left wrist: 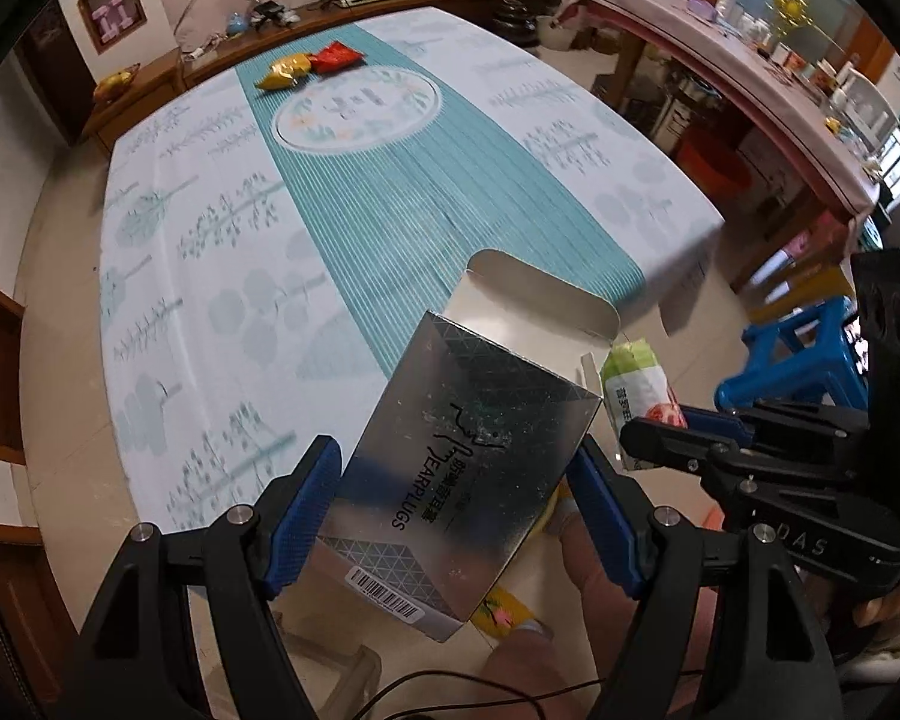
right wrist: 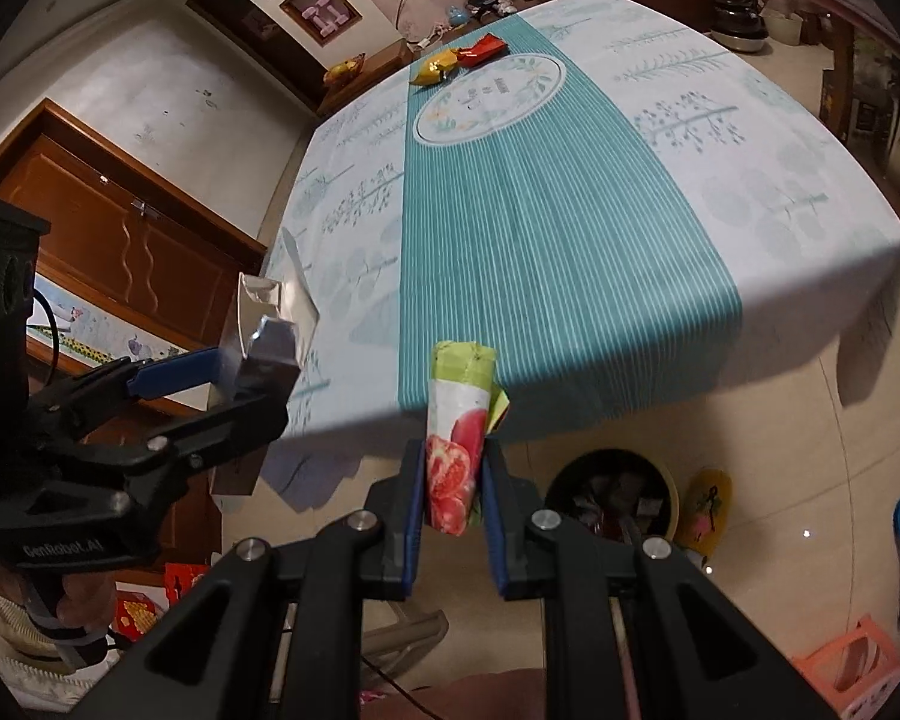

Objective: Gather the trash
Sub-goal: 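Carry the silver box and snack wrapper down over the bin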

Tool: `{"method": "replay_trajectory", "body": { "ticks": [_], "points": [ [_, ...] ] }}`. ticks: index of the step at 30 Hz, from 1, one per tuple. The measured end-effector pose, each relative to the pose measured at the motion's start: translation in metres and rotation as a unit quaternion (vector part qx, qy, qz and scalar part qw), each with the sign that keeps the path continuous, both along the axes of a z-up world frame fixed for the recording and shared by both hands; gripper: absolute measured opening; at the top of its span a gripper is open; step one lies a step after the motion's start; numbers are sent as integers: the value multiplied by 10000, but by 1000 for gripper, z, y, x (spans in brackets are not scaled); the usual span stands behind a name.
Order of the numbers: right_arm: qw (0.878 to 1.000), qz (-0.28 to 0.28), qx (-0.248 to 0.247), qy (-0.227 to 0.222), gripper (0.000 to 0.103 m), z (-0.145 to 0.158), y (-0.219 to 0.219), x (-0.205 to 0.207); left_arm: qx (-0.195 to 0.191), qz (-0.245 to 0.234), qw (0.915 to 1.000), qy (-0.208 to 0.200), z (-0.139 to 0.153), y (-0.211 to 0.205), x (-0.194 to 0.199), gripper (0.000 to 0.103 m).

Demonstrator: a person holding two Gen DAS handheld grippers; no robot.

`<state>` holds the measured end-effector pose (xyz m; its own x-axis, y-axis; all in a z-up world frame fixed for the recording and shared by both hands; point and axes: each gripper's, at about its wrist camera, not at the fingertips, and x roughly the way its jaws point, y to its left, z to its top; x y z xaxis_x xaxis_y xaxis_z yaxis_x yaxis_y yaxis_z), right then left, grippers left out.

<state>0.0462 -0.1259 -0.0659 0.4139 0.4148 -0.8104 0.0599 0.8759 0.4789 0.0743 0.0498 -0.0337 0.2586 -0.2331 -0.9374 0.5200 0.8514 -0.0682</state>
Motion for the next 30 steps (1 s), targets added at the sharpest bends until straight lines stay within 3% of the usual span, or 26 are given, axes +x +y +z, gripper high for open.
{"method": "replay_trajectory", "body": {
  "ticks": [6,11,21,30],
  "points": [
    [9997,-29,-53,238,17,-5,-2,-27,-47,32,9997,239,-16,-2,-22,75],
    [9982,-21,26,604,17,-31,-9,-40,-2,148,9991,401,-42,-12,-33,75],
    [9904,-286,222,1336,17,-125,-43,-48,161,507,9948,869,-145,-42,-38,75],
    [9838,-550,217,1694,17,-210,-66,-49,459,588,9922,1003,-241,-64,-36,76]
  ]
}}
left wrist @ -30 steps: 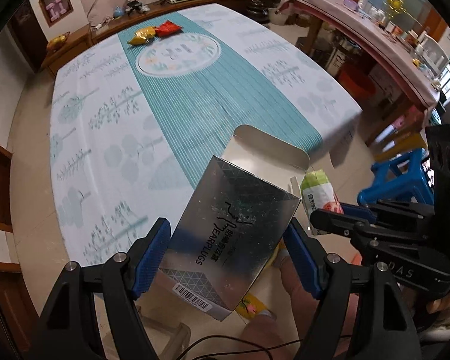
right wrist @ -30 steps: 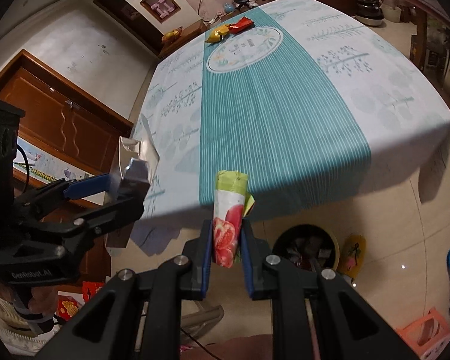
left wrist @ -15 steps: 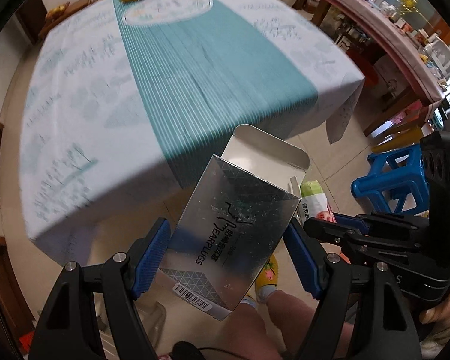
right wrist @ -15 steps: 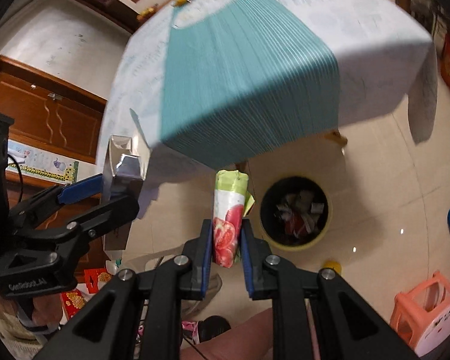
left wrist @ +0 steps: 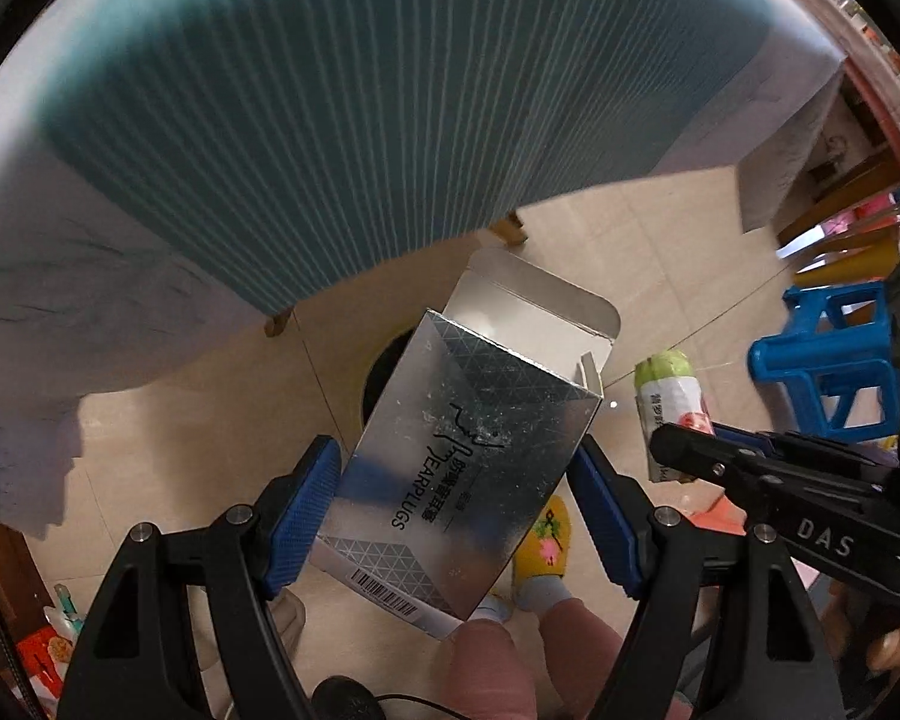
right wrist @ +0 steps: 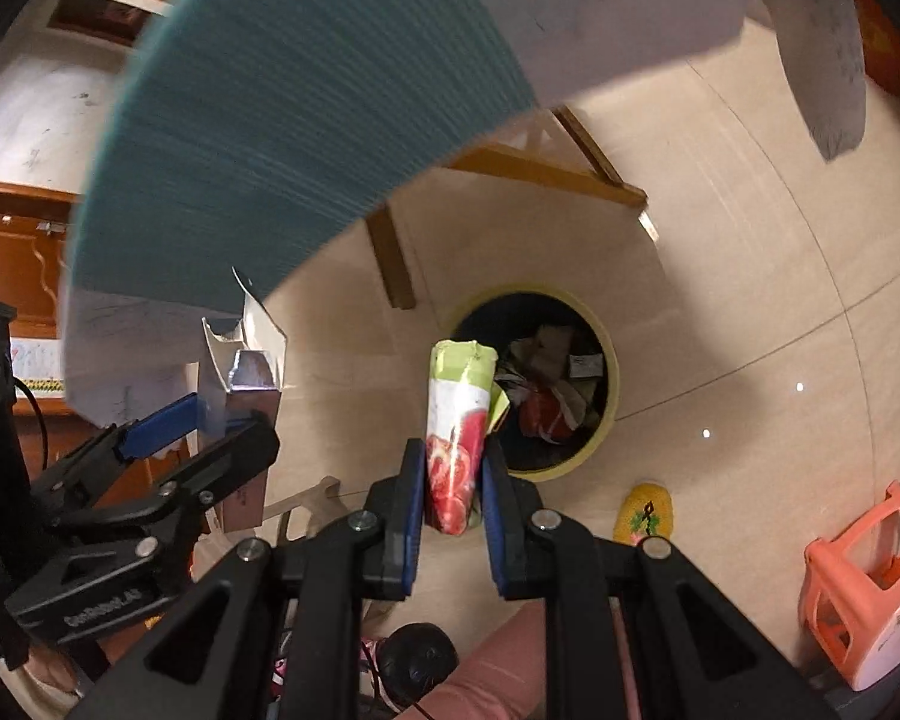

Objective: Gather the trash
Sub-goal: 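Carry the silver box and snack wrapper down over the bin, then open the left gripper over the bin while the right releases the wrapper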

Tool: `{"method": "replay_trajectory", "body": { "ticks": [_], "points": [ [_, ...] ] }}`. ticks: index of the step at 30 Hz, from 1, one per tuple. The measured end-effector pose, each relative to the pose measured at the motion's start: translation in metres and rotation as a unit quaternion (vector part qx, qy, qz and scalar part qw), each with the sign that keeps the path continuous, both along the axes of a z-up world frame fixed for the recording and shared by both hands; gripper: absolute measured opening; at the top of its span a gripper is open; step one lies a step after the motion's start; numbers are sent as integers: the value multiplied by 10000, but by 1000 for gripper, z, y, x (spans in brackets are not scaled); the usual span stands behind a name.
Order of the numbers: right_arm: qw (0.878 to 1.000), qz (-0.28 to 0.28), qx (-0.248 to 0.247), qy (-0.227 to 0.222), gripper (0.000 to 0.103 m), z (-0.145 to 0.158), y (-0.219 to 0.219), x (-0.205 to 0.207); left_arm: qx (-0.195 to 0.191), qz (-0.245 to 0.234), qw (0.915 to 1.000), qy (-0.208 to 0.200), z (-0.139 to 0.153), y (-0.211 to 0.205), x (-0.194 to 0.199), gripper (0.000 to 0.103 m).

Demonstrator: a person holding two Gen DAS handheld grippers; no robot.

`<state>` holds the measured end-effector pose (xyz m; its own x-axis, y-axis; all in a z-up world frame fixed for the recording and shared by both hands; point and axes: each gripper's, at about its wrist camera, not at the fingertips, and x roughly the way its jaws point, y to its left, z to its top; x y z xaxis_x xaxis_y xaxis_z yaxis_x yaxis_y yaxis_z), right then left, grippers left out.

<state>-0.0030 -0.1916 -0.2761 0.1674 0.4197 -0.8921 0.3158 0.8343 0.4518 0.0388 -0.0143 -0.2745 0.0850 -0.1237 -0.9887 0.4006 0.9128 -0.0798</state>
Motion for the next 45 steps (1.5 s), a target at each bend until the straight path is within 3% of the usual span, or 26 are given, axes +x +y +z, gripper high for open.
{"method": "replay_trajectory", "body": {
  "ticks": [8,15,17,18,23,36,45],
  "points": [
    [9996,-155,45,245,17,-55,-1,1,169,107,9998,73,-64,-9,1,78],
    [9993,-224,36,312,17,-76,-2,-1,195,267,9994,74,-84,-7,4,80],
    [9992,-240,32,318,17,-75,0,-2,249,270,9993,81,-86,-3,4,88],
    [9991,-263,40,320,17,-76,1,-3,254,284,9993,64,-85,0,2,95],
    [9991,-303,68,301,17,-79,3,-4,247,252,9994,-59,-76,6,-4,99],
    [9999,-22,-74,89,18,-69,30,14,196,680,9969,-358,-36,54,-12,99],
    [9996,208,-195,-75,29,-53,58,34,231,1006,9929,-598,-3,82,-15,99]
  ]
}}
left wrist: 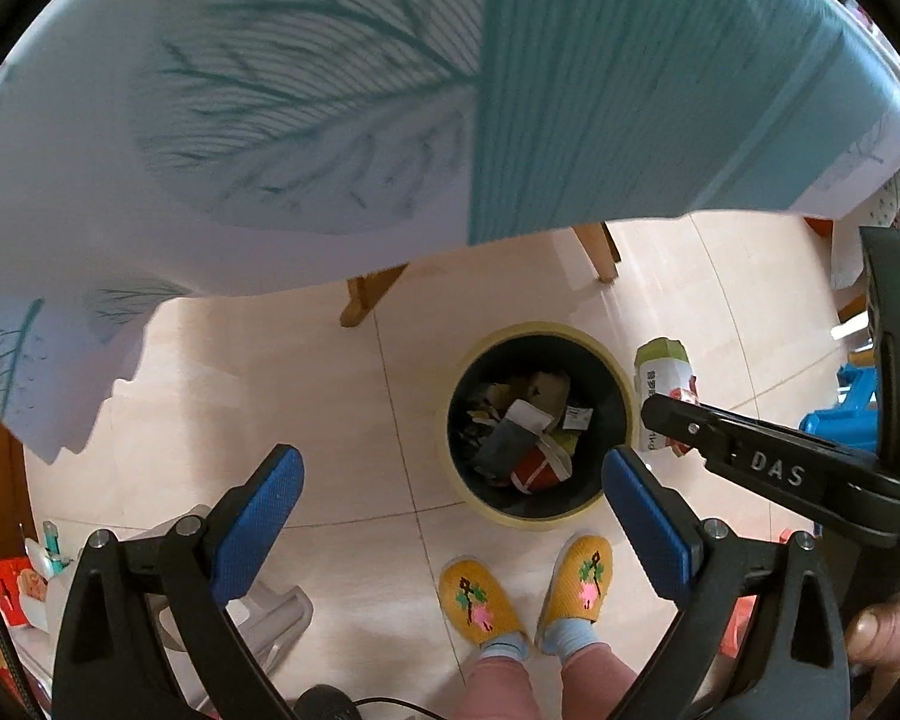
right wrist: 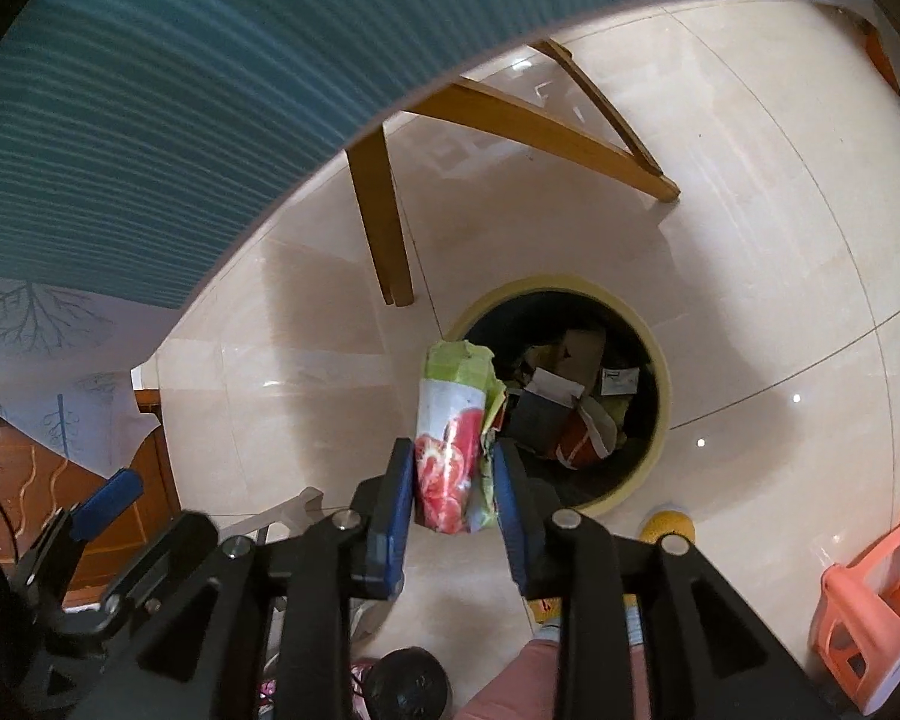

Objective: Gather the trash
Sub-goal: 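Open the left gripper over the bin while the right releases the wrapper, then raise both tools back toward the table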

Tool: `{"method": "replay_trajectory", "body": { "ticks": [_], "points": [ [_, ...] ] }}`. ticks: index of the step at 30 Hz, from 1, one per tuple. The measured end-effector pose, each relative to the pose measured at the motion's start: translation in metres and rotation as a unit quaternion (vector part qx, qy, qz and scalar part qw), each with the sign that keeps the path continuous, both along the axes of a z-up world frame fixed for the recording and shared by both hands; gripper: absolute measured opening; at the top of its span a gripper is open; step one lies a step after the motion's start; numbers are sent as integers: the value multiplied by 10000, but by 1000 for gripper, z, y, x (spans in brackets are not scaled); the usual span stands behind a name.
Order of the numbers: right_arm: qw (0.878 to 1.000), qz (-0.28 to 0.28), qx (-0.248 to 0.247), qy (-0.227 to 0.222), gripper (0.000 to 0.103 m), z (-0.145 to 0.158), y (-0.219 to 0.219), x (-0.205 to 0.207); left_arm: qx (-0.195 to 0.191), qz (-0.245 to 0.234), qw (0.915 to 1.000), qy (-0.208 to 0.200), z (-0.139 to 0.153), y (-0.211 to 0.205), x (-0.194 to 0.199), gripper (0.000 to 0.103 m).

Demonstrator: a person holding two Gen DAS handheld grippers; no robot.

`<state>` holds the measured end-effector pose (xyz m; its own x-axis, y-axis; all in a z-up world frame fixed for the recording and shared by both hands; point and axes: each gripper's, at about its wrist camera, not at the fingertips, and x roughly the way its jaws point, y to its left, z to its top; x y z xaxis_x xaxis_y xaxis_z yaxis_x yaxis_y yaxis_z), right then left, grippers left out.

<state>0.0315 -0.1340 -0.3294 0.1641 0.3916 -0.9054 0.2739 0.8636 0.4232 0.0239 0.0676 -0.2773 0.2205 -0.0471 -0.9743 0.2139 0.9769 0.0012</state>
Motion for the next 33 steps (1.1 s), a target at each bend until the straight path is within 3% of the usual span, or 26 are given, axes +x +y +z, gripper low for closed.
{"method": "replay_trajectory", "body": {
  "ticks": [7,12,24,33],
  "points": [
    [9999,28,-74,-69,46,7,7,10,3,103,9999,-110,13,3,1,99],
    [9996,29,-216,-204,69,18,9,12,-14,133,9998,-158,19,-1,0,99],
    [9993,18,-258,-257,69,44,5,5,-33,178,9995,-242,51,-5,-1,99],
    [9987,202,-242,-399,69,111,2,-6,-138,177,9987,-462,119,-12,-7,99]
  ]
}}
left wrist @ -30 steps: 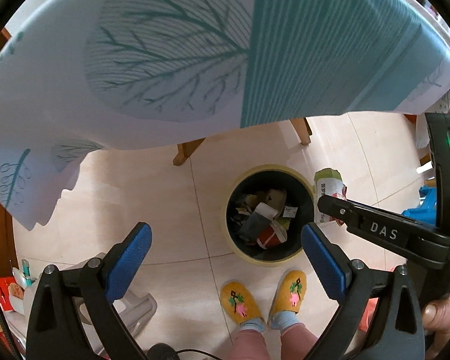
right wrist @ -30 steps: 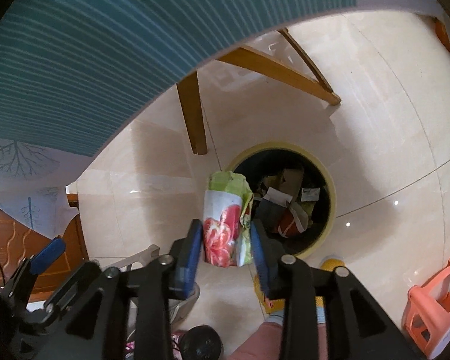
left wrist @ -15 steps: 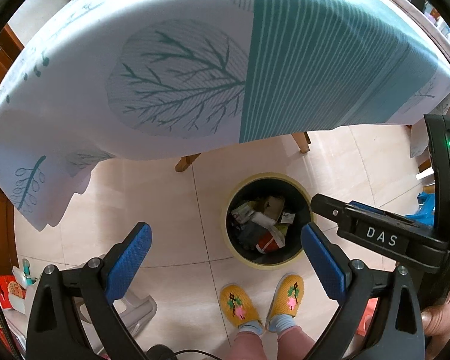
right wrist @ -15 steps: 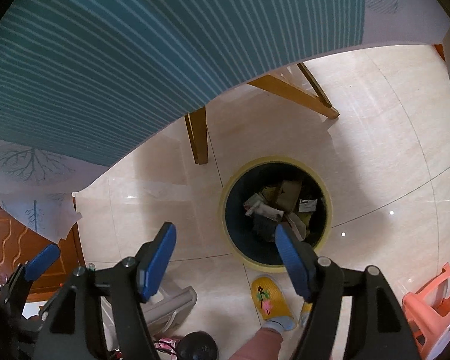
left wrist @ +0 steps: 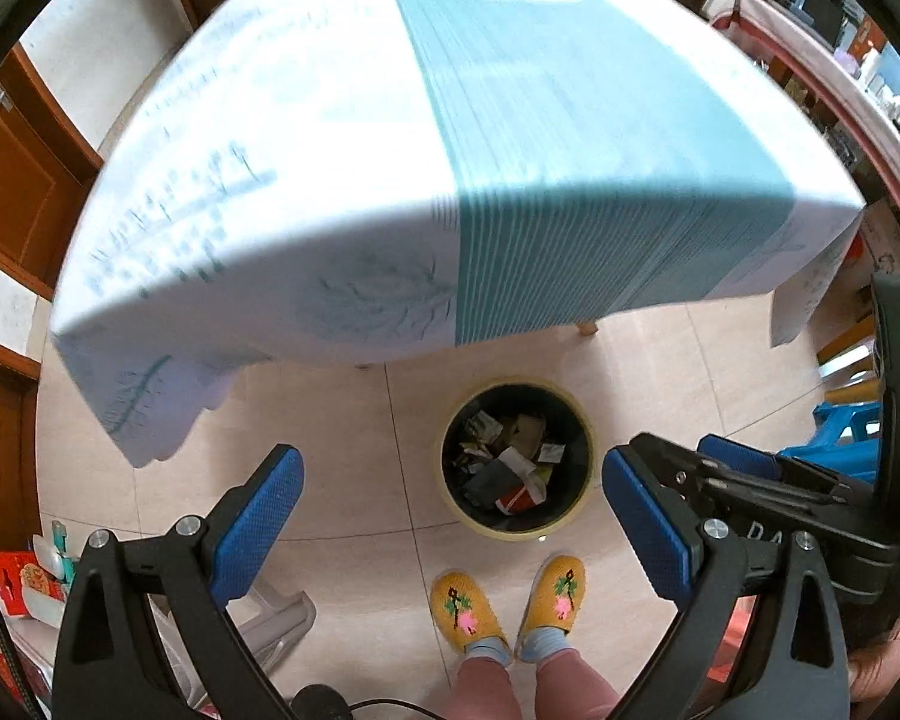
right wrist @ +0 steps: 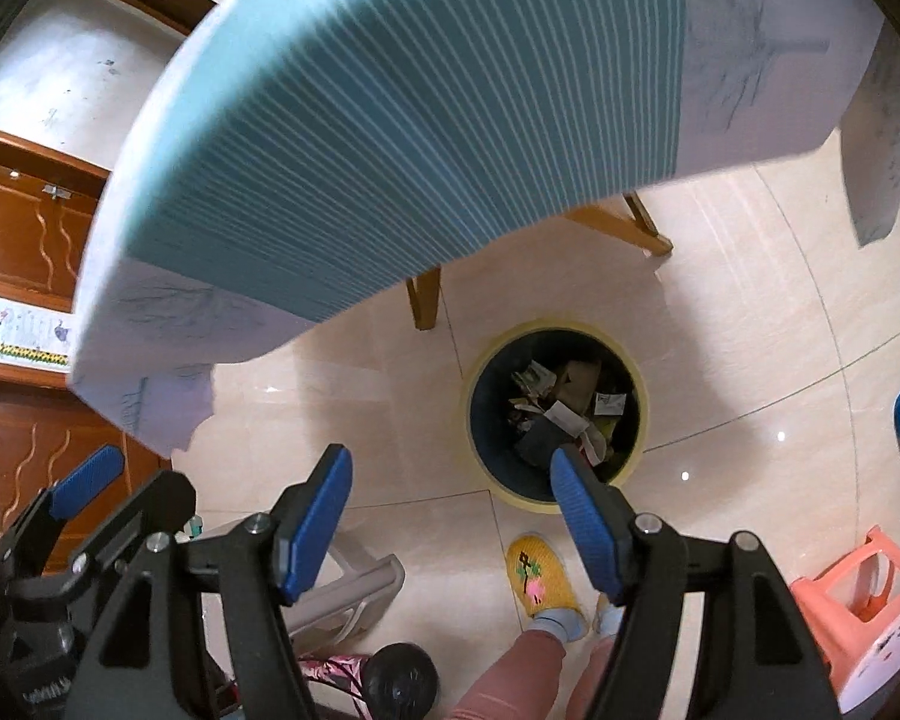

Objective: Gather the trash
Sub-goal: 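Raise both tools back toward the table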

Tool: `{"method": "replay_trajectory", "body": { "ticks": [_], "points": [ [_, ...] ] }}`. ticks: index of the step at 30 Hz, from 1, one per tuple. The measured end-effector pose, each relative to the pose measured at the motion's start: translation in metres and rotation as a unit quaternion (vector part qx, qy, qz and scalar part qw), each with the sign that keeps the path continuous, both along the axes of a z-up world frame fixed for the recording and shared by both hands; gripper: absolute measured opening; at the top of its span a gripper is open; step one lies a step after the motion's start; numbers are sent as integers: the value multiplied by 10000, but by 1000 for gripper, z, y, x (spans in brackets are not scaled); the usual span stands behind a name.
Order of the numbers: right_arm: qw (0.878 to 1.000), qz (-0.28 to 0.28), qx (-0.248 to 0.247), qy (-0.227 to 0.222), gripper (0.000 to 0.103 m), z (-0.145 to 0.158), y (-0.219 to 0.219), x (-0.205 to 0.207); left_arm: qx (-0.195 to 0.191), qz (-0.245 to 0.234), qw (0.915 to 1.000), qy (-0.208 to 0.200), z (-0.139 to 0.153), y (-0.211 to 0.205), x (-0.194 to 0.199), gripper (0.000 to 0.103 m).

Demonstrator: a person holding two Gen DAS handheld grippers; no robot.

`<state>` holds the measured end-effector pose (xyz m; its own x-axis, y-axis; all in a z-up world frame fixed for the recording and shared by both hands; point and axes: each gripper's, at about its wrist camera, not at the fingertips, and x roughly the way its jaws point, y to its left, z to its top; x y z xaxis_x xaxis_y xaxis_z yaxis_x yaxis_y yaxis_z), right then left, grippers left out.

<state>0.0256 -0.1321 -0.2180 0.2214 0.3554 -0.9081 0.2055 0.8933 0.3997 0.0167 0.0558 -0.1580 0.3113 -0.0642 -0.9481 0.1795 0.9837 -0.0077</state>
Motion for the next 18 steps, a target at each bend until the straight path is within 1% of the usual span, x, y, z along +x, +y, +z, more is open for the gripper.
{"method": "replay_trajectory", "body": {
  "ticks": [4,6,13,18],
  "points": [
    [9998,169,-36,-105,69,37,-2,-4,16,5,9997,-263,42,-2,-3,99],
    [9993,276,-43,-243,69,63,-4,-5,6,32,9992,-399,64,-1,-3,99],
    [9961,551,-54,-688,69,134,-6,-9,-21,163,9955,-934,137,-1,-7,99],
    [9923,752,-53,-982,69,171,-9,-8,-23,224,9910,-1317,177,-2,-11,99]
  ]
}}
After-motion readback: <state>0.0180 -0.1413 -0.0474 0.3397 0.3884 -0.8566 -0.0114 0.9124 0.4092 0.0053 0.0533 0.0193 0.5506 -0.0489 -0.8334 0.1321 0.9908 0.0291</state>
